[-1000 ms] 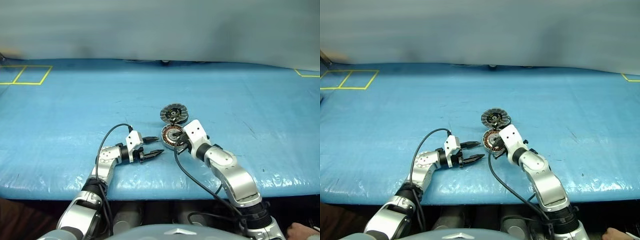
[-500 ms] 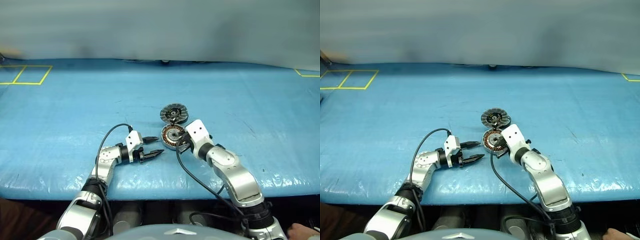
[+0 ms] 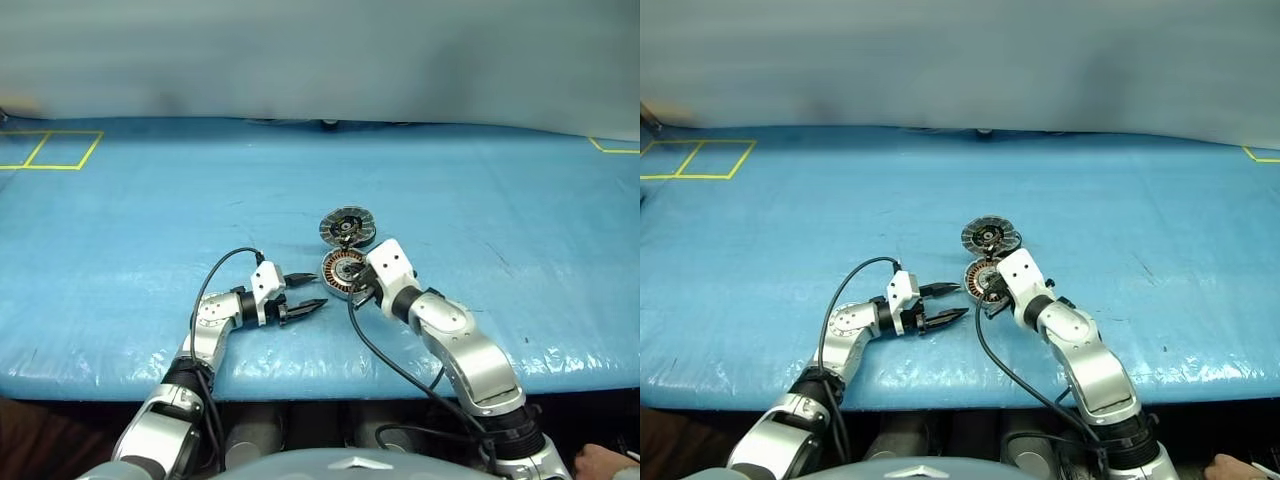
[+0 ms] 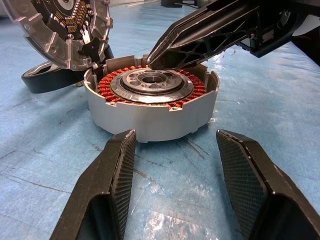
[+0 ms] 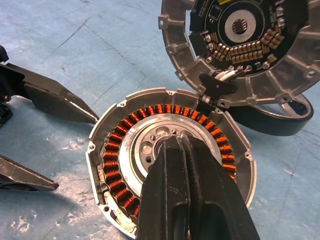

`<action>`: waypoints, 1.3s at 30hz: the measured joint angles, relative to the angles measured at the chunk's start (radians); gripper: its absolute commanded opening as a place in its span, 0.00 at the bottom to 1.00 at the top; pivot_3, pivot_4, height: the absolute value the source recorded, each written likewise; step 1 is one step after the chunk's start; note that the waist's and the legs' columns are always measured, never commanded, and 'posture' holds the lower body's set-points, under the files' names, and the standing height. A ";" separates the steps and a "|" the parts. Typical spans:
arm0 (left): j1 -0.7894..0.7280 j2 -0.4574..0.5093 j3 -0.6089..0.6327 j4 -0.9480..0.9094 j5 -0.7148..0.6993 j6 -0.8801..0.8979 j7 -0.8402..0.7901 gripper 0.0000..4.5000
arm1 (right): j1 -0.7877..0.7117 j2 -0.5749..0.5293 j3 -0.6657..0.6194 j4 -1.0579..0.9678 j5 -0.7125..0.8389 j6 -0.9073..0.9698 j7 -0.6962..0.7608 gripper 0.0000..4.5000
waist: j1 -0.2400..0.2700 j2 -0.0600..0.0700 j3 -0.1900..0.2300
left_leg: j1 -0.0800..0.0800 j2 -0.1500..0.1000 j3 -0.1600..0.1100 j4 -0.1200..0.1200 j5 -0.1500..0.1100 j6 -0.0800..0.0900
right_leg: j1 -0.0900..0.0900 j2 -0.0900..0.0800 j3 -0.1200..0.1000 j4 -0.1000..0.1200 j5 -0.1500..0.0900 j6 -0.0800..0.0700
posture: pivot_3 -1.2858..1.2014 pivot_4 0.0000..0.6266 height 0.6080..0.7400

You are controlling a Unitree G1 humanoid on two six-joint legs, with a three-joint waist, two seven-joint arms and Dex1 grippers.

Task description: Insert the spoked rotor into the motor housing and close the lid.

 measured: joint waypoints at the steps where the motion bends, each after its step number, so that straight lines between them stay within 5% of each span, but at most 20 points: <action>1: 0.004 0.004 0.000 -0.008 -0.002 0.004 -0.001 0.60 | 0.000 -0.010 -0.009 -0.017 0.002 0.000 0.002 0.01 | -0.001 0.000 0.000 | 0.000 0.000 0.000 0.000 0.000 0.000 | 0.000 0.000 0.000 0.000 0.000 0.000 | 0.52 0.24 1.00; 10: 0.030 0.033 0.004 -0.053 -0.014 0.029 -0.005 0.60 | 0.026 -0.135 -0.093 -0.087 0.026 0.013 0.052 0.01 | -0.001 0.000 0.000 | -0.001 0.000 0.000 0.000 0.000 0.000 | 0.000 0.000 0.000 0.000 0.000 0.000 | 0.52 0.24 1.00; 15: 0.035 0.035 0.005 -0.054 -0.024 0.030 -0.002 0.60 | 0.024 -0.201 -0.132 -0.026 0.021 0.000 0.070 0.35 | -0.001 0.000 0.000 | -0.001 0.000 0.000 0.000 0.000 0.000 | 0.000 0.000 0.000 0.000 0.000 0.000 | 0.52 0.24 1.00; 39: 0.051 0.033 0.016 -0.060 -0.024 0.023 0.030 0.60 | -0.321 -0.137 -0.204 0.591 0.132 -0.327 0.269 0.35 | -0.008 0.000 0.001 | 0.000 0.000 0.001 -0.001 0.000 0.000 | 0.001 0.000 0.001 0.001 0.003 -0.006 | 0.52 0.24 1.00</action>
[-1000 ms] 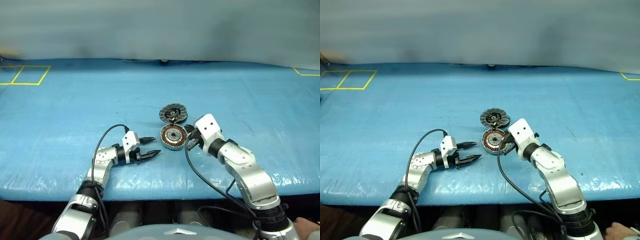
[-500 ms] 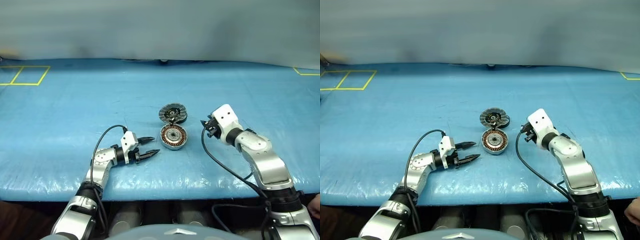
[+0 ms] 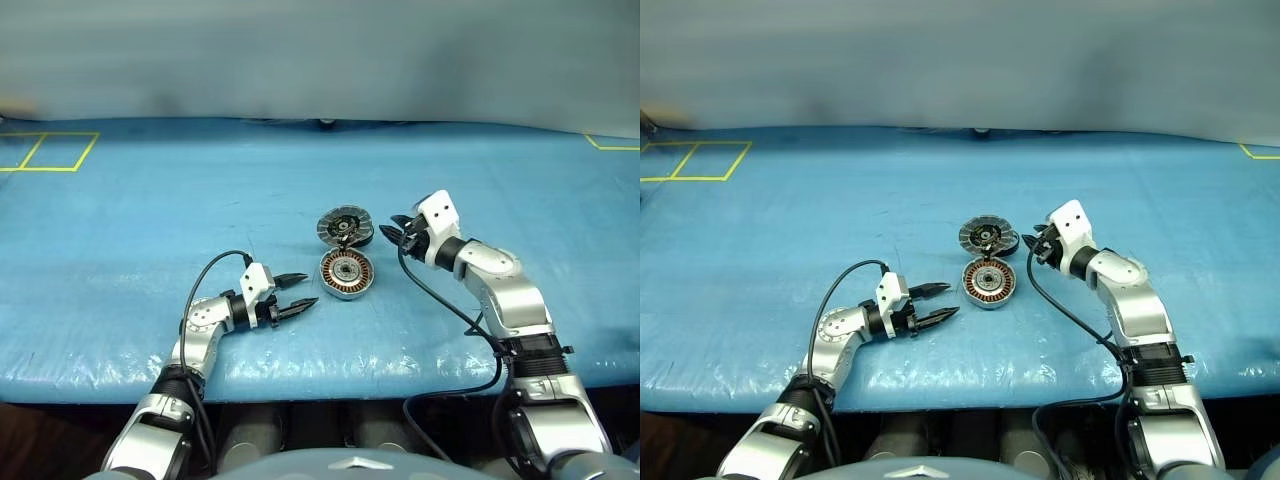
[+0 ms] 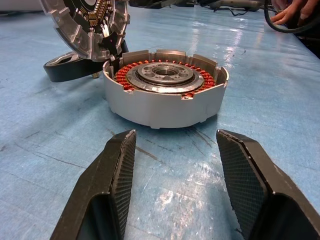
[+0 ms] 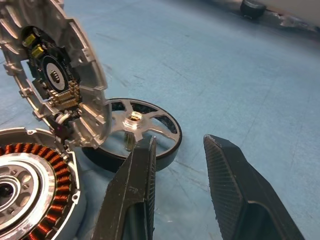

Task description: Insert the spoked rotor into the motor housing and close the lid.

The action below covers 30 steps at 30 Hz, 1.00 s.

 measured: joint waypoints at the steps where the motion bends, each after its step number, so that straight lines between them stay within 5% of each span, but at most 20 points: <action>1: 0.000 0.000 0.000 0.000 0.000 0.000 0.001 0.60 | -0.012 0.003 -0.001 0.025 0.003 -0.008 0.009 0.35 | 0.000 0.000 0.000 | 0.000 0.000 0.000 0.000 0.000 0.000 | 0.000 0.000 0.000 0.000 0.000 0.000 | 0.52 0.24 1.00; 11: 0.007 0.000 0.000 -0.004 0.000 -0.005 0.008 0.60 | -0.095 0.054 0.001 0.252 0.009 -0.077 0.069 0.35 | 0.000 0.001 0.000 | 0.000 0.000 0.000 0.000 0.000 0.000 | -0.001 0.000 0.001 0.000 0.000 -0.001 | 0.52 0.24 1.00; 30: 0.023 0.003 0.000 -0.022 0.002 -0.004 0.027 0.60 | -0.056 0.087 0.039 0.261 -0.008 -0.078 0.098 0.35 | -0.001 0.002 -0.001 | 0.001 0.000 0.001 -0.001 0.000 0.000 | -0.001 0.000 0.002 0.001 0.000 -0.001 | 0.52 0.24 1.00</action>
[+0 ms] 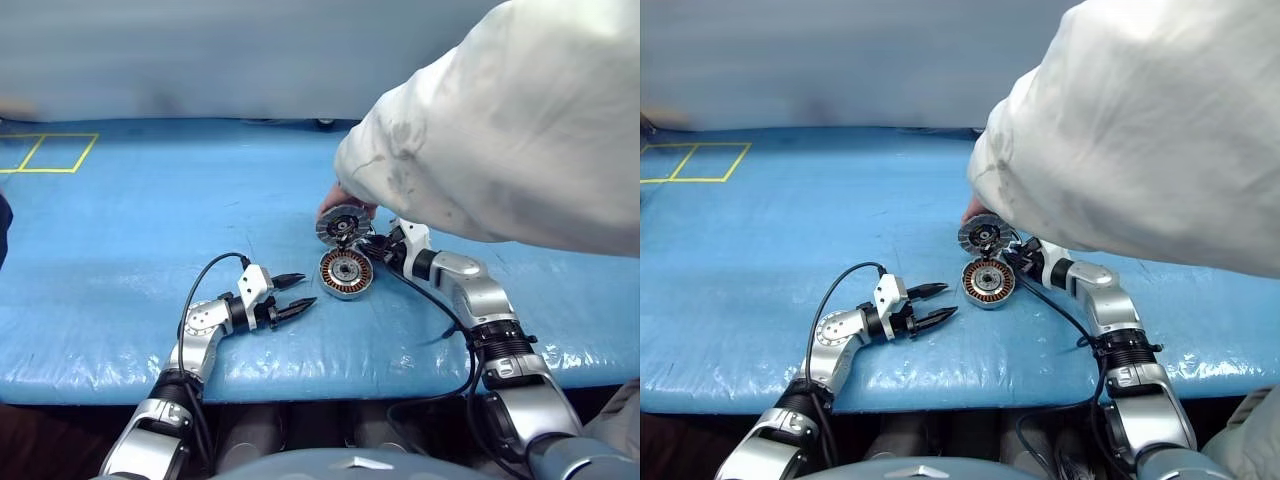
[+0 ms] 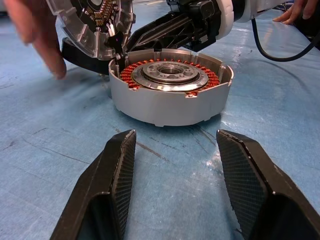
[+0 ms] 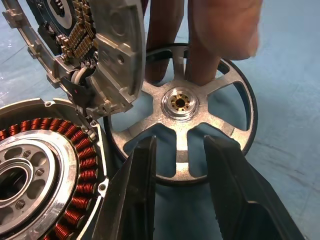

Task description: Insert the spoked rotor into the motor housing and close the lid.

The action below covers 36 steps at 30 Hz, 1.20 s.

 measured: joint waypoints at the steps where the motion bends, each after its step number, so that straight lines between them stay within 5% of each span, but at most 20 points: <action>1: 0.000 0.000 0.000 0.000 0.000 0.000 0.000 0.60 | 0.003 -0.001 -0.002 -0.003 0.000 0.000 -0.004 0.35 | 0.000 0.000 0.000 | 0.000 0.000 0.000 0.000 0.000 0.000 | 0.000 0.000 0.000 0.000 0.000 0.000 | 0.52 0.24 1.00; 10: 0.000 0.000 -0.001 0.000 0.001 0.001 0.000 0.60 | 0.018 0.000 -0.090 -0.084 0.042 0.000 -0.064 0.35 | 0.000 0.000 0.000 | 0.000 0.000 0.000 0.000 0.000 0.000 | 0.000 0.000 0.000 0.000 0.000 0.000 | 0.52 0.24 1.00; 13: 0.000 0.000 -0.001 0.000 0.000 0.002 0.000 0.60 | 0.027 -0.001 -0.108 -0.119 0.055 0.000 -0.083 0.47 | 0.000 0.000 0.000 | 0.000 0.000 0.000 0.000 0.000 0.000 | 0.000 0.000 0.000 0.000 0.000 0.000 | 0.52 0.24 1.00; 24: 0.002 0.000 -0.002 -0.011 0.001 0.016 0.003 0.60 | 0.132 -0.001 -0.110 -0.191 0.055 0.001 -0.138 0.47 | 0.001 0.000 0.000 | 0.000 0.000 0.000 0.000 0.000 0.000 | 0.000 0.000 0.000 0.000 0.000 0.000 | 0.52 0.24 1.00; 36: 0.055 0.074 -0.002 -0.113 -0.015 0.093 -0.041 0.60 | 0.354 0.010 -0.088 -0.505 0.061 0.061 -0.184 0.47 | 0.000 0.001 0.000 | 0.000 0.000 0.000 0.000 0.000 0.000 | -0.001 0.000 0.000 0.000 -0.002 -0.002 | 0.52 0.24 1.00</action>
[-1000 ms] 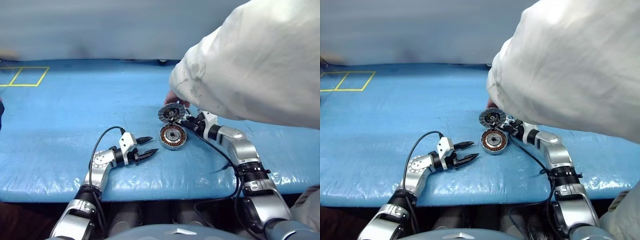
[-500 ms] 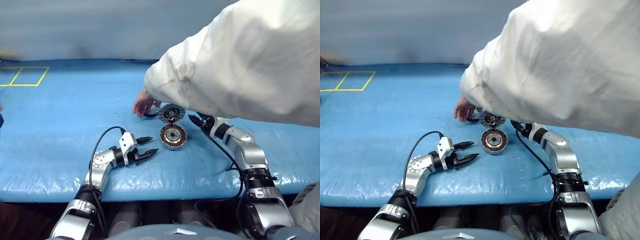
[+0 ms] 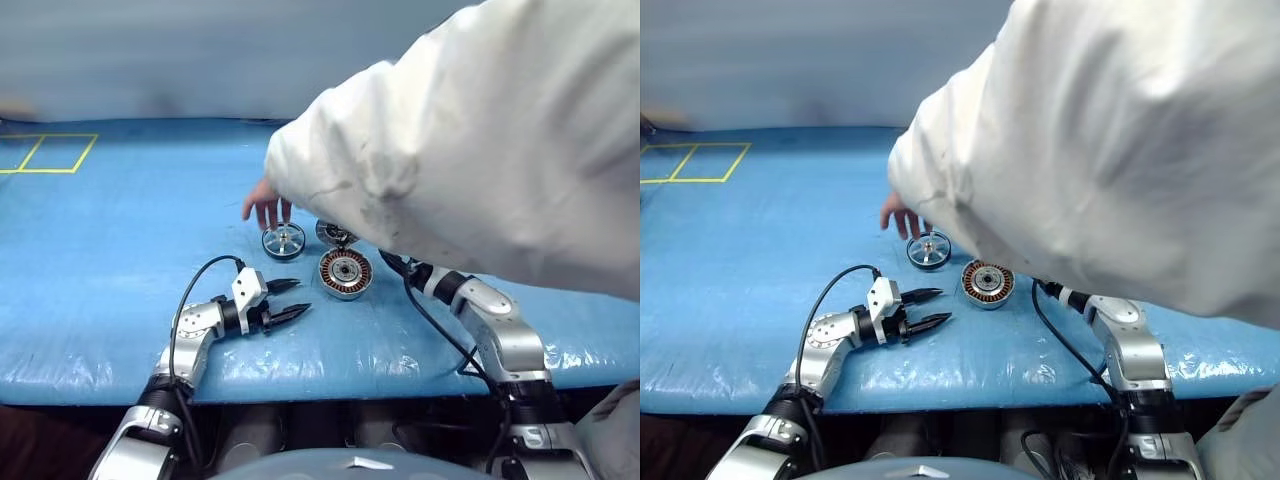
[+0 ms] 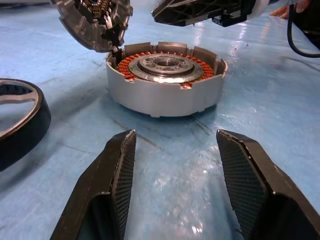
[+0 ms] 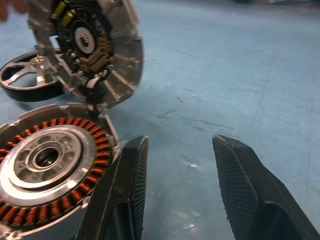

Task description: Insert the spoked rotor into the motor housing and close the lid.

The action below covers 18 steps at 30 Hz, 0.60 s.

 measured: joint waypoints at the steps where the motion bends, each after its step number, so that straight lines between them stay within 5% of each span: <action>1: 0.009 0.009 0.001 -0.019 -0.007 0.015 -0.006 0.60 | 0.022 0.000 0.006 -0.029 0.001 0.004 0.001 0.47 | 0.001 0.000 0.000 | 0.000 0.000 0.000 0.000 0.000 0.000 | 0.000 0.000 0.000 0.000 -0.001 -0.001 | 0.52 0.24 1.00; 11: 0.038 0.125 0.029 -0.229 -0.113 0.187 -0.066 0.60 | 0.182 0.005 0.124 -0.226 0.019 0.031 0.036 0.47 | 0.001 0.001 0.001 | 0.000 0.000 0.000 0.001 0.000 0.000 | -0.001 0.000 0.000 -0.001 -0.005 0.001 | 0.52 0.24 1.00; 18: -0.150 0.252 0.015 -0.344 -0.059 0.327 -0.052 0.60 | 0.195 0.021 0.153 -0.228 0.016 0.028 0.015 0.47 | 0.006 -0.001 0.003 | -0.001 0.000 0.000 0.001 0.000 -0.001 | 0.000 0.000 -0.001 -0.001 -0.005 0.001 | 0.52 0.24 1.00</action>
